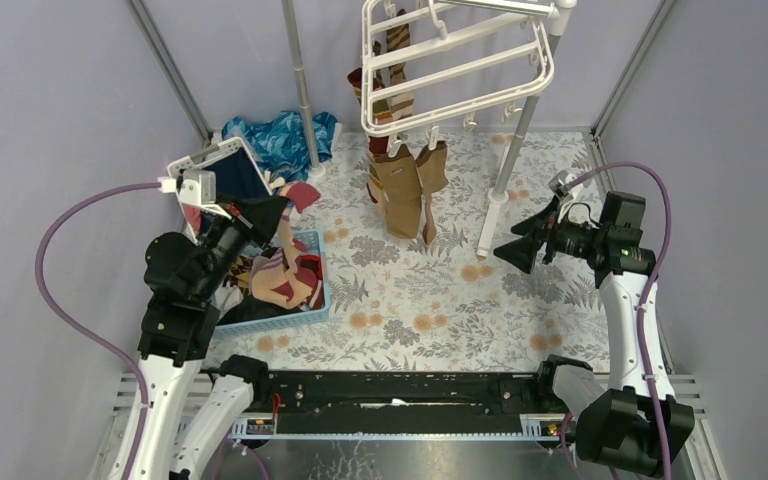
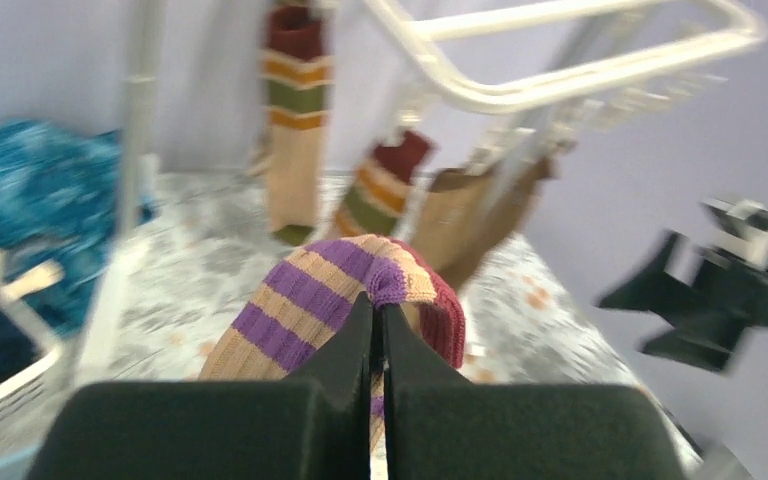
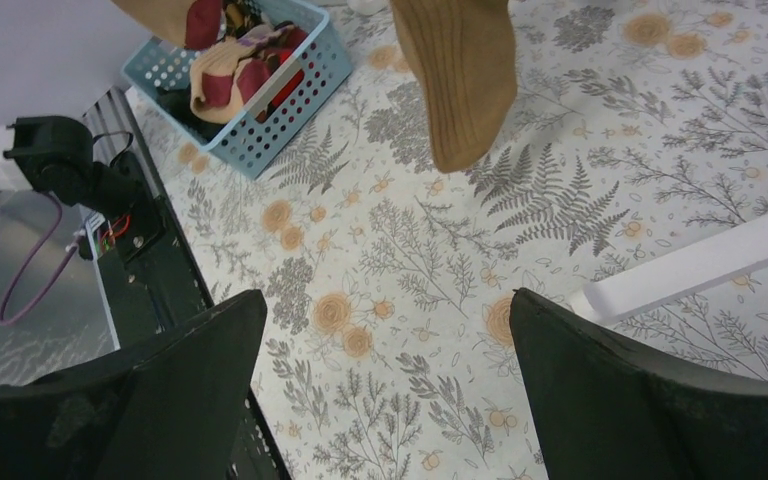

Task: Clip the socks to the hanger
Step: Pick up the sock from the bin.

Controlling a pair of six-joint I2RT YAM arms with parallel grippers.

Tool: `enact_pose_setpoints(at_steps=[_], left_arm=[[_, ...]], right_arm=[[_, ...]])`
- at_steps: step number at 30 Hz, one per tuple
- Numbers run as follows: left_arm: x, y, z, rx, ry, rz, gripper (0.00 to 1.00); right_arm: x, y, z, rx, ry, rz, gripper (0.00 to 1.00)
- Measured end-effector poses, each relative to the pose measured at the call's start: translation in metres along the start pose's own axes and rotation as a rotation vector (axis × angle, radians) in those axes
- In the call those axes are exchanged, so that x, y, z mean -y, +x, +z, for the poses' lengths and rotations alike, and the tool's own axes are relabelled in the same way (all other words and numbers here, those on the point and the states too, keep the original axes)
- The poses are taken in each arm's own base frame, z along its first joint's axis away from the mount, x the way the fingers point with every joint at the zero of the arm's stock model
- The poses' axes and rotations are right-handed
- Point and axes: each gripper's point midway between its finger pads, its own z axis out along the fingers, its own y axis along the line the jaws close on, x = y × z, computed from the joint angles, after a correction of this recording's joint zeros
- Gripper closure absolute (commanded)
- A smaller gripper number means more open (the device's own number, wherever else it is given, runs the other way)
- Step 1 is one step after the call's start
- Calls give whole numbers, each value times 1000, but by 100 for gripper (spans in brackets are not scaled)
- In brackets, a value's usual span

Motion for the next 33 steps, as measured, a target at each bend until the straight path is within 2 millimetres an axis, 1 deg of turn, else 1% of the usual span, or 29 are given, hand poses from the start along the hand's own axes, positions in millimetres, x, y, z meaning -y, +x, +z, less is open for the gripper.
enact_pose_setpoints(at_steps=[2,4,7,10,12,17,19,21,22,24,26,28,30,33], left_arm=[[28,-3,1,-12,149,-13,100],[55,-6,2,-28,296,-45,100],[94,-12,-3,-34,529,-130,100],[119,-6,-13,-43,701,-227,100],[138,6,-20,-77,797,-283,100],[212,45,-48,-225,1057,-378,100],[237,66,-52,-280,1109,-409,100],[255,88,-47,-326,1120,-437,100],[261,103,-41,-350,1105,-454,100],[263,128,-28,-379,1045,-492,100],[260,150,-18,-394,974,-533,100],[254,168,-8,-395,900,-582,100],[251,179,-1,-394,849,-635,100],[250,184,7,-374,812,-716,100]], right_arm=[[-5,3,0,-6,-29,-32,0],[-11,8,-2,-13,-68,-103,0],[-27,15,-7,-23,-147,-303,0],[-47,23,-13,-21,-220,-500,0],[-55,22,-16,-12,-246,-577,0],[-72,9,-22,28,-278,-713,0],[-77,4,-22,50,-285,-743,0],[-81,2,-23,65,-291,-759,0],[-83,1,-23,74,-295,-767,0],[-87,1,-23,83,-301,-776,0],[-90,0,-23,93,-307,-790,0],[-92,-2,-23,107,-316,-802,0],[-95,-2,-21,117,-334,-809,0],[-104,2,-16,126,-389,-808,1]])
